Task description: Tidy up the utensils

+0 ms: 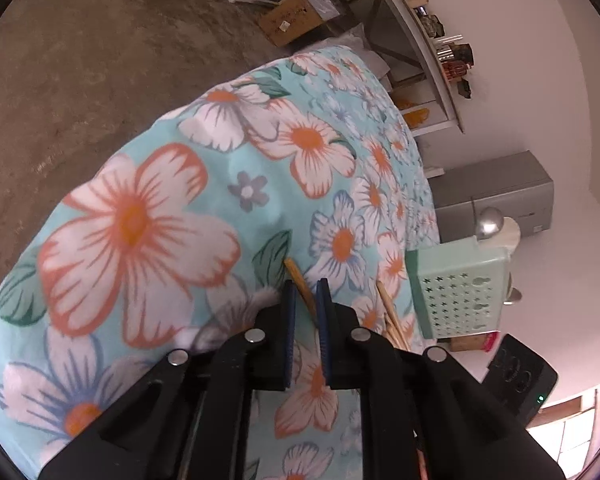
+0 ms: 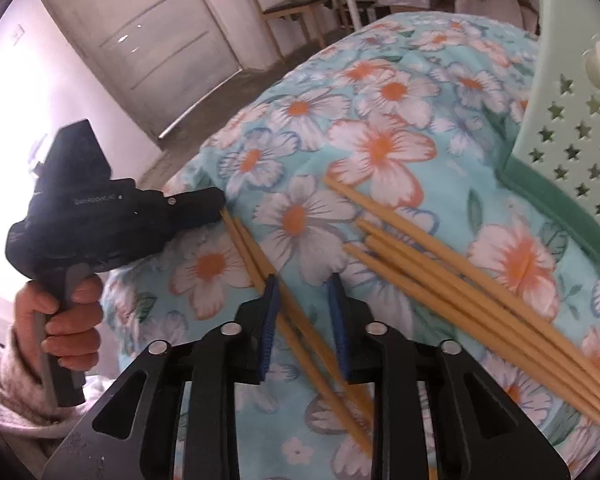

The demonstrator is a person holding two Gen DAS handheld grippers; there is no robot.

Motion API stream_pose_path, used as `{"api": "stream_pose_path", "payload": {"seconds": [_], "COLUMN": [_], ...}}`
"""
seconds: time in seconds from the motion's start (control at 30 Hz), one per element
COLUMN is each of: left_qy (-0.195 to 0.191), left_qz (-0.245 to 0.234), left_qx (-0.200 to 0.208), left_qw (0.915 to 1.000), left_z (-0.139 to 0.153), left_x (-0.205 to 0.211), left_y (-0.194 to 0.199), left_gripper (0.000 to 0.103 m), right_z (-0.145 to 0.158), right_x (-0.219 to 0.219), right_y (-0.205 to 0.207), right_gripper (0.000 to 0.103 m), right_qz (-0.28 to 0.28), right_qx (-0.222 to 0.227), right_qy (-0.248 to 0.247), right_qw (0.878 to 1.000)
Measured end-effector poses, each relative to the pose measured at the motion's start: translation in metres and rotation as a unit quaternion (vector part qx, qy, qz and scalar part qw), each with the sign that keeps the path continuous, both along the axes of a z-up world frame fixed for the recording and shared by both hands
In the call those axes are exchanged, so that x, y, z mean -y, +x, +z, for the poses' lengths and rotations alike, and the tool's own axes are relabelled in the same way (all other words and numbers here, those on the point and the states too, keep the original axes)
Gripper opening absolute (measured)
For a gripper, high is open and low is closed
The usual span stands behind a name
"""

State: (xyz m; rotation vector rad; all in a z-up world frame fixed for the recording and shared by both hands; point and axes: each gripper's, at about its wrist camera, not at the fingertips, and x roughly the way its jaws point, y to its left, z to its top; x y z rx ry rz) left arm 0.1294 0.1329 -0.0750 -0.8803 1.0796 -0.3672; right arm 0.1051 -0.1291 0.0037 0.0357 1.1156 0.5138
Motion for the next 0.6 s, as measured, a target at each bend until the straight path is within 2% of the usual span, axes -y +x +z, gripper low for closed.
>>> {"api": "stream_pose_path", "payload": {"seconds": [0.1, 0.23, 0.43, 0.47, 0.5, 0.6], "left_qy": [0.007, 0.006, 0.039, 0.04, 0.046, 0.057], "left_qz": [0.004, 0.008, -0.005, -0.007, -0.01, -0.023], "left_qx": [0.002, 0.002, 0.028, 0.027, 0.026, 0.025], "left_qw": [1.0, 0.9999, 0.9988, 0.9988, 0.9986, 0.9978], "left_z": [0.001, 0.0, 0.007, 0.007, 0.008, 0.007], "left_x": [0.002, 0.004, 0.009, 0.008, 0.006, 0.004], "left_y": [0.003, 0.007, 0.001, 0.001, -0.002, -0.011], "left_gripper": [0.012, 0.012, 0.009, 0.007, 0.0, 0.0], "right_z": [-0.003, -0.003, 0.021, 0.028, 0.031, 0.037], "right_x": [0.008, 0.016, 0.018, 0.018, 0.017, 0.008], "right_y": [0.004, 0.005, -0.003, -0.005, -0.005, -0.007], "right_gripper": [0.015, 0.013, 0.022, 0.026, 0.028, 0.034], "right_qz": [-0.023, -0.034, -0.021, -0.013, -0.008, 0.017], "right_qx": [-0.001, -0.008, 0.017, 0.022, 0.024, 0.027], "right_qy": [-0.019, 0.002, 0.022, 0.03, 0.033, 0.037], "right_qw": [1.0, 0.999, 0.999, 0.999, 0.999, 0.999]}}
